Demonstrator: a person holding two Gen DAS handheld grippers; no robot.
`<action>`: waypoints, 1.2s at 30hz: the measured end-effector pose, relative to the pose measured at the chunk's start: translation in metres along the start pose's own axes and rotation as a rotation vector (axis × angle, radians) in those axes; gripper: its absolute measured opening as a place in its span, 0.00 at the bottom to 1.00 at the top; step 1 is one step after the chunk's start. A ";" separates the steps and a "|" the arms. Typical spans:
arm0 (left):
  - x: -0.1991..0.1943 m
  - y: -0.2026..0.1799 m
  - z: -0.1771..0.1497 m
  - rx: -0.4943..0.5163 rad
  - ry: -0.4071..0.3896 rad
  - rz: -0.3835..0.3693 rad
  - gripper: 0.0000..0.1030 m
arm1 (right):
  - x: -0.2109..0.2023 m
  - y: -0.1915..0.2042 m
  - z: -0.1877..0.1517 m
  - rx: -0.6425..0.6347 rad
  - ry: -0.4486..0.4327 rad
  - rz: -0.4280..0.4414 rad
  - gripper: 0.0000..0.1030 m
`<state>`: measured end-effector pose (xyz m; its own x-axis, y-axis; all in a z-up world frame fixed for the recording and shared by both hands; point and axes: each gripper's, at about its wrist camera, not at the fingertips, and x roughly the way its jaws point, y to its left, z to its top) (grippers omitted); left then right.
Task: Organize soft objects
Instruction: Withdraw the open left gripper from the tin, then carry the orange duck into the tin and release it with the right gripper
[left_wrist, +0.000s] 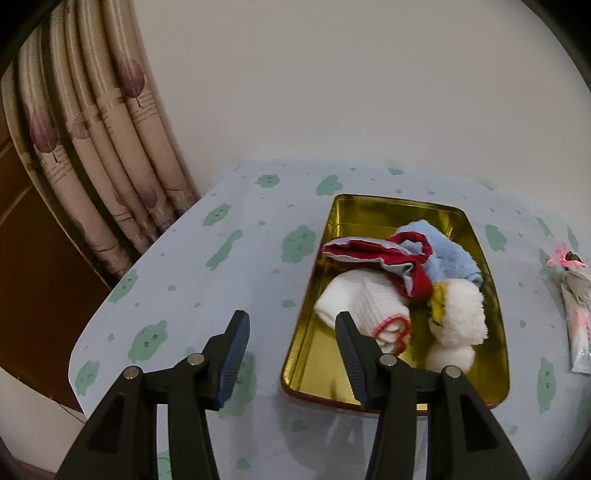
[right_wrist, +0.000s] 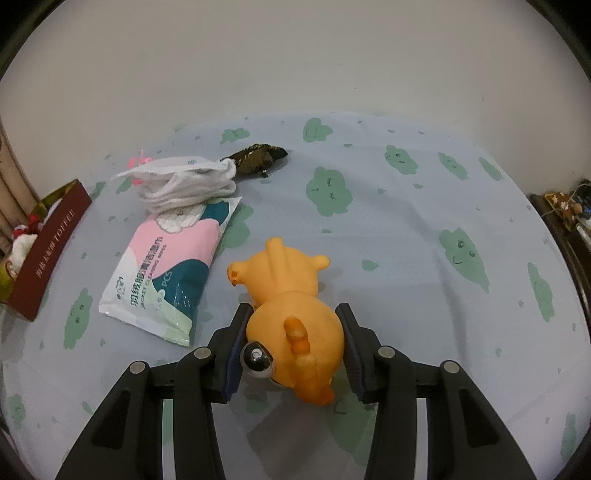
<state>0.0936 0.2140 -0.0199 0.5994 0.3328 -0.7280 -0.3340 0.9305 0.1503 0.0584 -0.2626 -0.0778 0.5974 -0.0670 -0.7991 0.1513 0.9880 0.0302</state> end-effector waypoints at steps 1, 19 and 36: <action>0.000 0.002 -0.001 -0.004 -0.004 -0.001 0.48 | -0.001 0.001 0.000 -0.005 -0.001 -0.007 0.41; 0.000 0.037 0.002 -0.155 -0.004 -0.045 0.49 | -0.040 0.089 0.036 -0.162 -0.066 0.064 0.41; 0.002 0.060 0.002 -0.232 -0.007 0.006 0.50 | -0.037 0.237 0.049 -0.376 -0.056 0.245 0.41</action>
<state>0.0761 0.2705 -0.0106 0.6021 0.3398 -0.7225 -0.4954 0.8687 -0.0043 0.1109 -0.0326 -0.0111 0.6229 0.1782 -0.7617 -0.2906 0.9567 -0.0138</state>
